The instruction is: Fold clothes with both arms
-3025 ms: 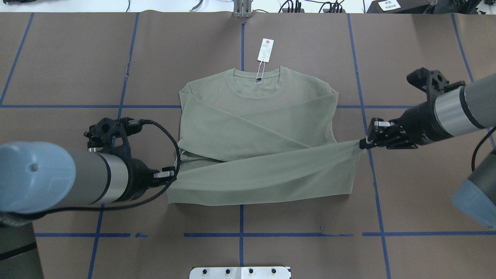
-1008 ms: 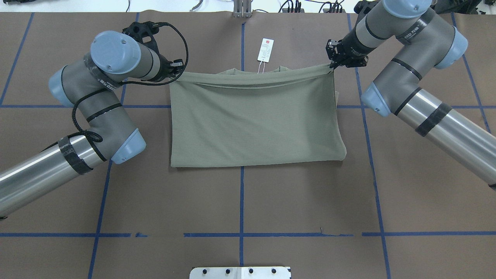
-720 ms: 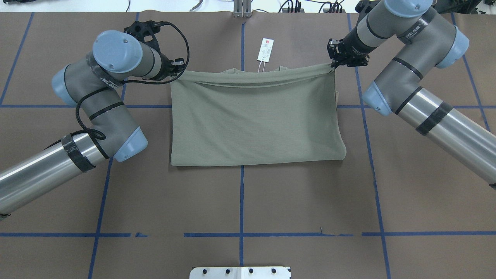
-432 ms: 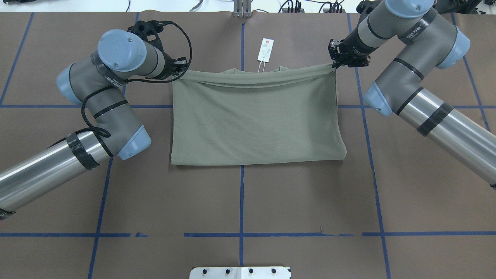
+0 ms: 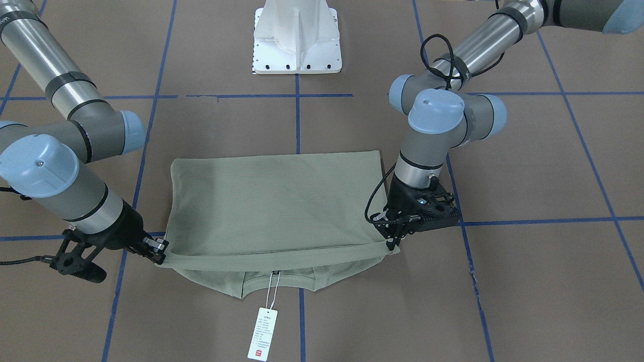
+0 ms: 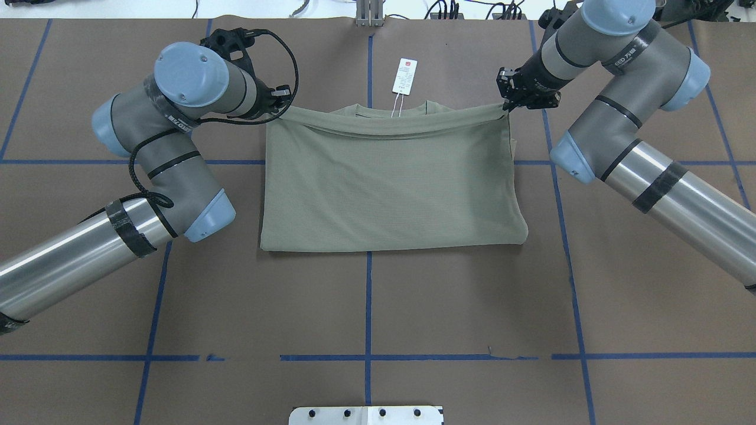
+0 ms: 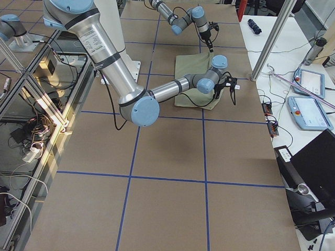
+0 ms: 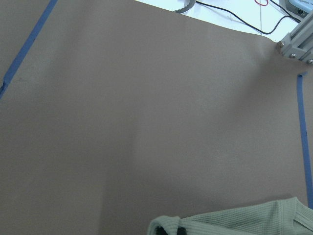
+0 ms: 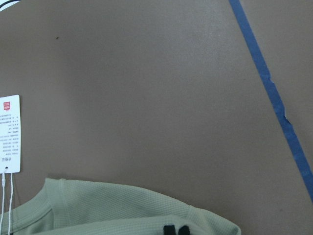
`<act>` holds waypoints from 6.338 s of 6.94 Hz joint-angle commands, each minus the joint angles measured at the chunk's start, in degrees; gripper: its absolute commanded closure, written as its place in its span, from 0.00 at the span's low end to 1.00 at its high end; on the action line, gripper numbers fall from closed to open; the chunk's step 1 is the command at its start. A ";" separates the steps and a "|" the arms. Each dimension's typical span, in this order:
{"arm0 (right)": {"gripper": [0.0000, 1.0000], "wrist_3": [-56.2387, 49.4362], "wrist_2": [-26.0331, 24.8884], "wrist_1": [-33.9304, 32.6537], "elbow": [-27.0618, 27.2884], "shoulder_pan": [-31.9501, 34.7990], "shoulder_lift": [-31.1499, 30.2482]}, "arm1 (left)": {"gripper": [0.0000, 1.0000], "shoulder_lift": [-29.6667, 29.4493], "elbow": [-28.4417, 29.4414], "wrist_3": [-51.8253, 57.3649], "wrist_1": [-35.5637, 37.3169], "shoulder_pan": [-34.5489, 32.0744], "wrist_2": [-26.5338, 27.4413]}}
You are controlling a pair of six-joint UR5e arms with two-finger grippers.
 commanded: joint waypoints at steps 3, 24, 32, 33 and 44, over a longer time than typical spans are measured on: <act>0.00 0.14 -2.80 5.90 0.26 -1.85 -2.01 | 0.00 -0.47 0.03 0.44 0.26 0.09 0.00; 1.00 8.47 -5.17 5.37 47.63 -33.95 -48.32 | 0.01 2.25 -3.66 0.45 0.53 0.18 1.22; 0.00 19.48 -10.54 5.99 52.73 -36.88 -44.40 | 0.01 4.97 -10.93 -3.30 0.79 8.41 -4.13; 0.00 19.31 -10.54 5.99 52.74 -31.52 -42.12 | 0.01 5.50 -13.22 -7.60 1.05 11.75 -4.13; 0.00 19.13 -10.62 5.90 51.24 -26.11 -39.19 | 0.47 5.07 -15.70 -19.77 10.64 21.54 0.09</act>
